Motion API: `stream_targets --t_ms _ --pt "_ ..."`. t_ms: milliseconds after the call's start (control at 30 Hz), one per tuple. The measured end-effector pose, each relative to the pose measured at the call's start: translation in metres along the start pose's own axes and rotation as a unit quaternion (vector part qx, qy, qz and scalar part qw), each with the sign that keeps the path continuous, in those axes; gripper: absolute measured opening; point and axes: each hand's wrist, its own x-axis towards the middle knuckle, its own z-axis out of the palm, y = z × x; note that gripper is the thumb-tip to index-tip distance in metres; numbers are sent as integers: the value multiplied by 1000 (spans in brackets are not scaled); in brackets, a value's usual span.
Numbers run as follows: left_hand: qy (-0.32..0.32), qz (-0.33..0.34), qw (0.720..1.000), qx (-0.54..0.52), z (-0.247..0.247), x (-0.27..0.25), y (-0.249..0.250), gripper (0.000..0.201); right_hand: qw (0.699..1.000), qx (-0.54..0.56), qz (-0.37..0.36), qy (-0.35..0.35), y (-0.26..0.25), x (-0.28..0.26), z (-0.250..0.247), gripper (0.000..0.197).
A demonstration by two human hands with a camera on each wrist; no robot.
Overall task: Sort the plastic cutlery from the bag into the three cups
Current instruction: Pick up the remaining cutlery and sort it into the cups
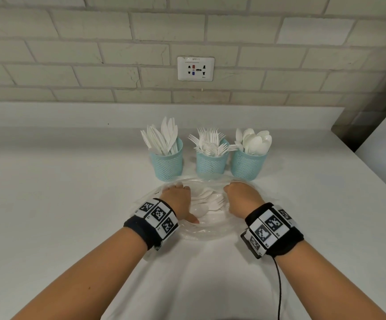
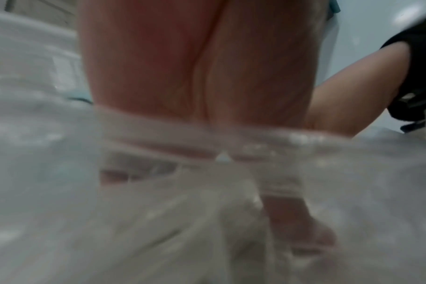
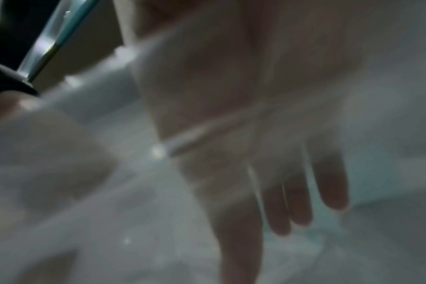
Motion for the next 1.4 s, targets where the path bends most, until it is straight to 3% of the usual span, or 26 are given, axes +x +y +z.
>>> stream_targets --t_ms 167,367,467,667,867,1033,1133,1400 --pt "10 16 999 -40 2 0 -3 83 999 -42 18 -26 2 -4 2 33" --pt "25 30 997 -71 4 -3 -8 83 1000 5 -11 -15 -7 1 1 40" --pt "41 36 995 -80 4 -2 -11 78 999 -24 -20 -16 -3 -2 0 41" --pt "12 39 997 -63 4 1 -12 71 996 -76 -25 -36 2 -10 -4 35" --pt "-7 48 997 -54 0 3 -10 79 997 44 -52 -28 -6 1 -2 47" --pt "-19 60 994 -91 0 5 -16 67 992 121 -13 23 -1 6 0 52" --pt "-21 65 993 -92 2 6 -14 65 995 60 24 -72 -3 8 0 57" --pt "-36 73 992 -92 1 7 -9 59 987 158 -4 -38 -6 -3 -6 40"
